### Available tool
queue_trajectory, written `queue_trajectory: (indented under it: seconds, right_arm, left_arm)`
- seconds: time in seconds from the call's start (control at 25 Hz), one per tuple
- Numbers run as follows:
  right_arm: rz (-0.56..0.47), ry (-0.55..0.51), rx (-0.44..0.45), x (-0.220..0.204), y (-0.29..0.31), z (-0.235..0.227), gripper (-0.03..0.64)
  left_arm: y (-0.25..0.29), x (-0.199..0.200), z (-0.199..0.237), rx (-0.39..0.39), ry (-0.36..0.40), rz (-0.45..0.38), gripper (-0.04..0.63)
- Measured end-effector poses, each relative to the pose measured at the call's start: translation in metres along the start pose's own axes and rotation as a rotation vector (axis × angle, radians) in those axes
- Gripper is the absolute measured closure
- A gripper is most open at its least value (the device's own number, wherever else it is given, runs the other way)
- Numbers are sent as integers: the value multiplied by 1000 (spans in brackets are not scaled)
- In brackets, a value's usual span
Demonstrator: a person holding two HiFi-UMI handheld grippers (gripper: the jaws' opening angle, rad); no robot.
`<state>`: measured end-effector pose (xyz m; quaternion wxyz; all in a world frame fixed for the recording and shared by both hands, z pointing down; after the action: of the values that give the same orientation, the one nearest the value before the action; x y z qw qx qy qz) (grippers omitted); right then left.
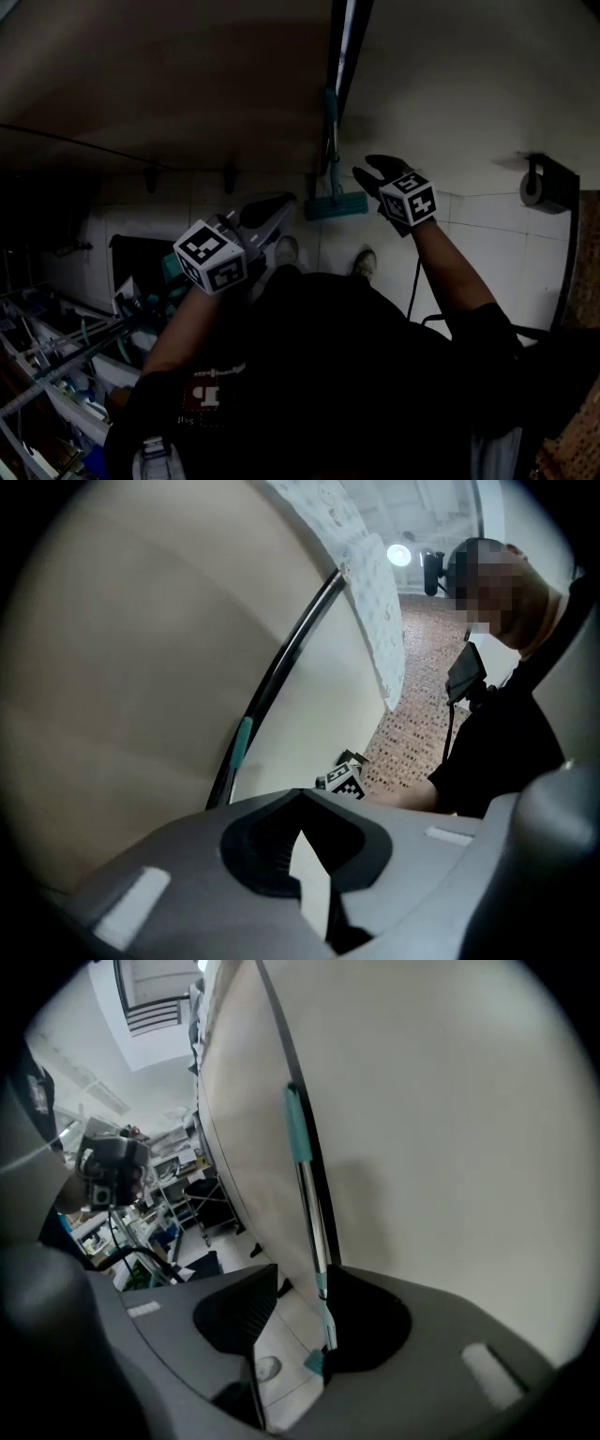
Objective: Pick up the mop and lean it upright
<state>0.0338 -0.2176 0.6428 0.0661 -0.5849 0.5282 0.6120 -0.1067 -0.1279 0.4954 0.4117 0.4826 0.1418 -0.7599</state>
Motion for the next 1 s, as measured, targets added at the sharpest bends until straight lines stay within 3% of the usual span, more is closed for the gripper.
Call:
queue_trajectory:
  seconds: [0.36, 0.68, 1.0]
  right_arm:
    - [-232, 5, 29, 91, -109, 19, 492]
    - [-409, -96, -40, 173, -193, 19, 601]
    - [-444, -151, -70, 195, -229, 21, 603]
  left_arm:
    - [29, 53, -35, -72, 94, -75, 595]
    - [46, 115, -55, -124, 206, -177, 595]
    - [41, 137, -61, -124, 238, -212, 595]
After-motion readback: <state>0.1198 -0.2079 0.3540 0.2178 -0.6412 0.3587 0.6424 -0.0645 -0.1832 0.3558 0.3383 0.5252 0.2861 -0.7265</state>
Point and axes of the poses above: the fingertips, and each gripper's own axes: y forward along the fingers, z to its left, x out of its top, the point moved 1 cm from there along -y, backward along the fingers, and after that the axes turned 5 degrees about -z, right-handed, at the moved point
